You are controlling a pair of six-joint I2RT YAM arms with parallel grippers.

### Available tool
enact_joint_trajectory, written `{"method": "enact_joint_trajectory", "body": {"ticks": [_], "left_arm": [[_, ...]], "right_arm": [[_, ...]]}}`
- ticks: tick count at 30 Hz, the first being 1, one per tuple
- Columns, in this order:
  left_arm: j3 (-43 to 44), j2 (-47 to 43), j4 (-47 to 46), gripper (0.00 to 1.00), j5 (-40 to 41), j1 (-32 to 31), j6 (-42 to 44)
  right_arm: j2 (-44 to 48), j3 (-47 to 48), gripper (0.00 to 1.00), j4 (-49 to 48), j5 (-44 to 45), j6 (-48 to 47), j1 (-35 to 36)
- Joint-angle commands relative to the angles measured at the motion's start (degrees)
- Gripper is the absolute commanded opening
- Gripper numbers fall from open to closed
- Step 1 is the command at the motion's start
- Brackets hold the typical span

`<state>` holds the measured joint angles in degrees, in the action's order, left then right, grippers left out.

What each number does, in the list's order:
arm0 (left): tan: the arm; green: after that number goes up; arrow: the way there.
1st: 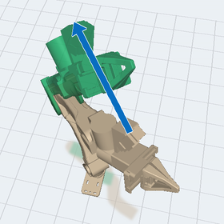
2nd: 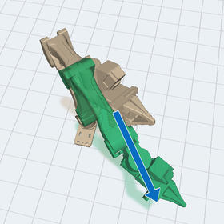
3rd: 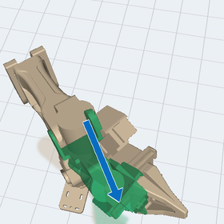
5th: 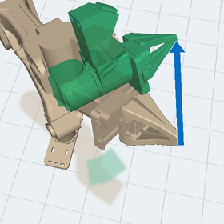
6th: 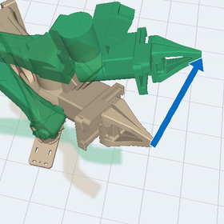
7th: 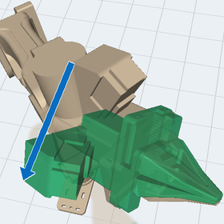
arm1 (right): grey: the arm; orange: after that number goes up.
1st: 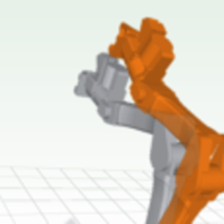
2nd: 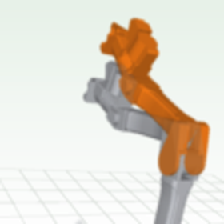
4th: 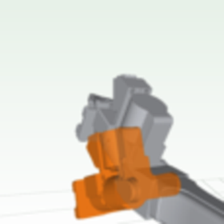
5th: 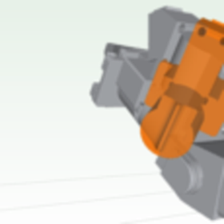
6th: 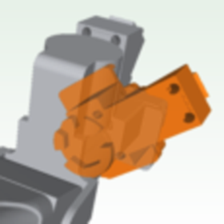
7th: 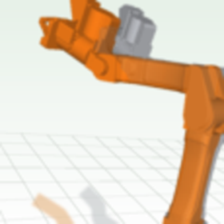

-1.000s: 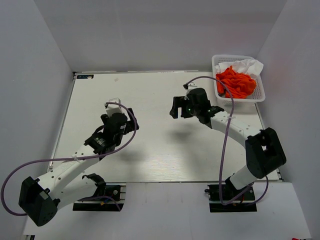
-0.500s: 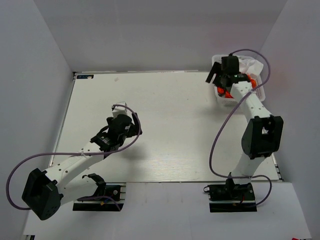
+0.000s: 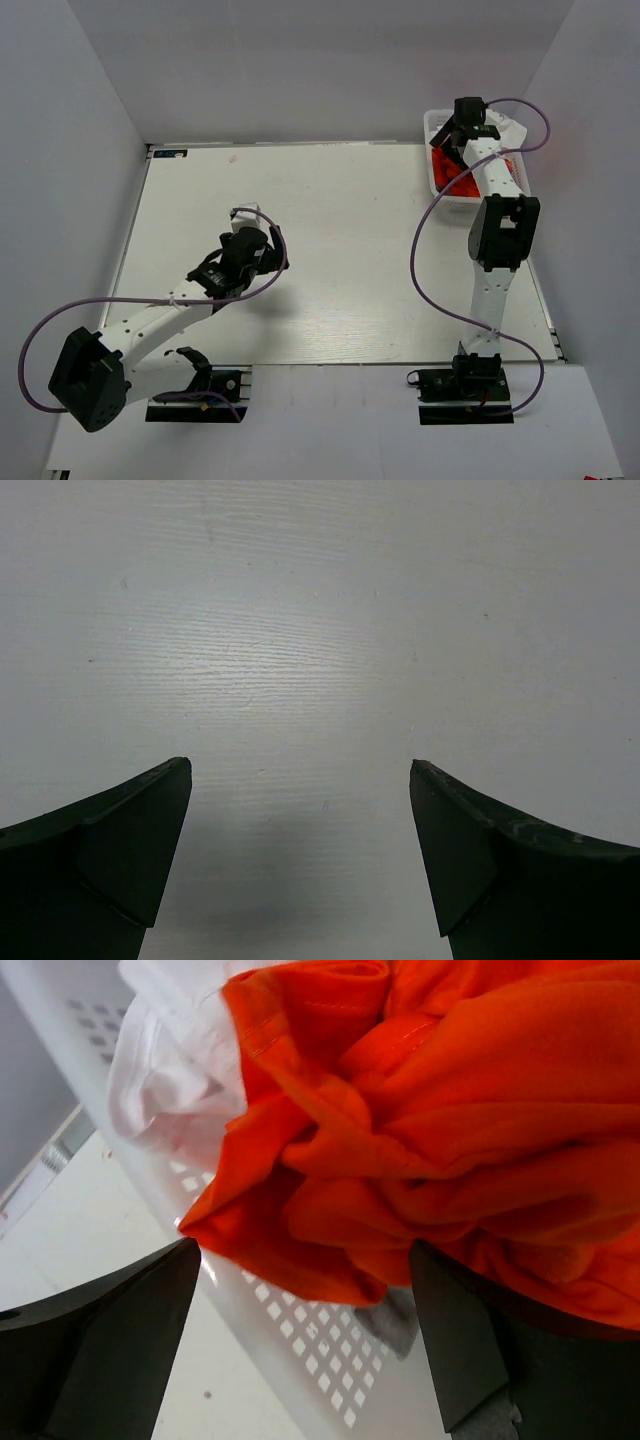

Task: Fold and stack the t-shirts

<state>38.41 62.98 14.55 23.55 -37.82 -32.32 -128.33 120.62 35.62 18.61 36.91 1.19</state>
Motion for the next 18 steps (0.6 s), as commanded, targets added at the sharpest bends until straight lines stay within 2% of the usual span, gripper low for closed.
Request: {"method": "enact_joint_trajectory", "body": {"ticks": [1,10,18], "left_arm": [[2.02,0.82,-0.75,1.0,-1.23,0.29,0.5],[3.15,4.33,-2.5,1.0,-1.84,0.29,1.64],[4.74,7.94,-3.73,1.0,-3.59,0.29,2.69]], "right_arm": [[-1.57,3.04,0.9,-4.85,3.89,6.15,-2.31],[-7.1,4.89,0.9,-16.88,4.69,8.18,-4.71],[-5.53,4.89,0.9,-19.35,3.1,8.1,-6.46]]}}
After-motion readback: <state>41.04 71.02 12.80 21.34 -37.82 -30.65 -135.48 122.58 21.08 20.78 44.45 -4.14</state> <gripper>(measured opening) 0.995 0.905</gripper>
